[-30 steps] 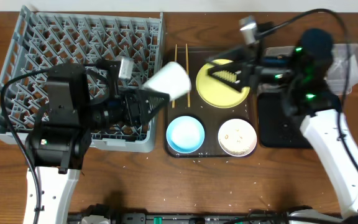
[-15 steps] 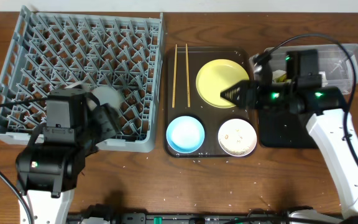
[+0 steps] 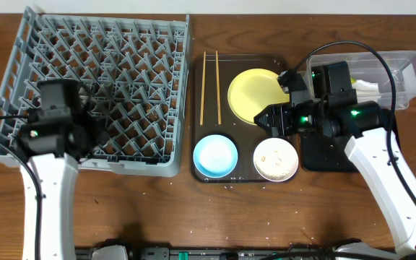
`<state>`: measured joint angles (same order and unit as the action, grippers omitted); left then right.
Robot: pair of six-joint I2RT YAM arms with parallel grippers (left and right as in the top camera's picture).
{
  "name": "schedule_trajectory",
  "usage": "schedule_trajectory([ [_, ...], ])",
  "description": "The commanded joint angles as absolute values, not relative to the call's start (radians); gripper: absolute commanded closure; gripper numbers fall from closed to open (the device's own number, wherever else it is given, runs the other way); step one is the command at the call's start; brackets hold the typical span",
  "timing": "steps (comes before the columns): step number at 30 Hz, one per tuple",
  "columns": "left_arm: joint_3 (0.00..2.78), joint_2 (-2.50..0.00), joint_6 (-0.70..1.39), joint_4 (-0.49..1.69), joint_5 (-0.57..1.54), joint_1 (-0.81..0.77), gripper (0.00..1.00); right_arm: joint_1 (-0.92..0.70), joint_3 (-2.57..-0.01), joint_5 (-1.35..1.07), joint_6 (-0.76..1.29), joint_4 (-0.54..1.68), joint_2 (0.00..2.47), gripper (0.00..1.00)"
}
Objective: Sort waste into correct bins and load items into the dishwasher
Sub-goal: 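Place the white cup into the dish rack with the left gripper, then grasp the pink bowl of rice with the right gripper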
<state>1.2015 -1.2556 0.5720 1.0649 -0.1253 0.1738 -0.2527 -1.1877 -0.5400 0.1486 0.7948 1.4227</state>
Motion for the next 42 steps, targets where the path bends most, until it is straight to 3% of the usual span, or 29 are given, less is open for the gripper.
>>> schedule_trajectory([
  [1, 1.214, -1.311, 0.523, 1.041, 0.036, 0.243, 0.47, -0.262, -1.193, -0.527, 0.130, 0.793, 1.411, 0.39],
  [10, 1.214, -1.454, 0.510, 1.034, 0.120, 0.281, 0.46, -0.262, -1.193, -0.528, 0.130, 0.798, 1.411, 0.39],
  [12, 1.214, -1.459, 0.513, 1.034, 0.120, 0.281, 0.35, -0.262, -1.193, -0.528, 0.130, 0.801, 1.411, 0.39],
  [15, 1.214, -1.455, 0.526, 1.034, 0.121, 0.286, 0.25, -0.262, -1.193, -0.528, 0.130, 0.801, 1.411, 0.39],
  [22, 1.216, -1.439, 0.519, 1.038, 0.182, 0.296, 0.23, -0.262, -1.193, -0.527, 0.130, 0.802, 1.411, 0.39],
  [28, 1.250, -1.371, 0.292, 1.037, 0.390, 0.295, 0.23, -0.262, -1.193, -0.493, 0.133, 0.801, 1.411, 0.39],
  [32, 1.262, -1.231, 0.101, 1.037, 0.579, 0.250, 0.23, -0.291, -1.193, -0.426, 0.154, 0.836, 1.411, 0.48],
  [37, 1.262, -1.082, 0.027, 1.038, 0.584, 0.120, 0.23, -0.400, -1.177, -0.235, 0.298, 0.937, 1.416, 0.62],
  [42, 1.262, -0.998, 0.011, 1.038, 0.583, 0.006, 0.18, -0.552, -1.118, -0.028, 0.421, 0.963, 1.454, 0.64],
])
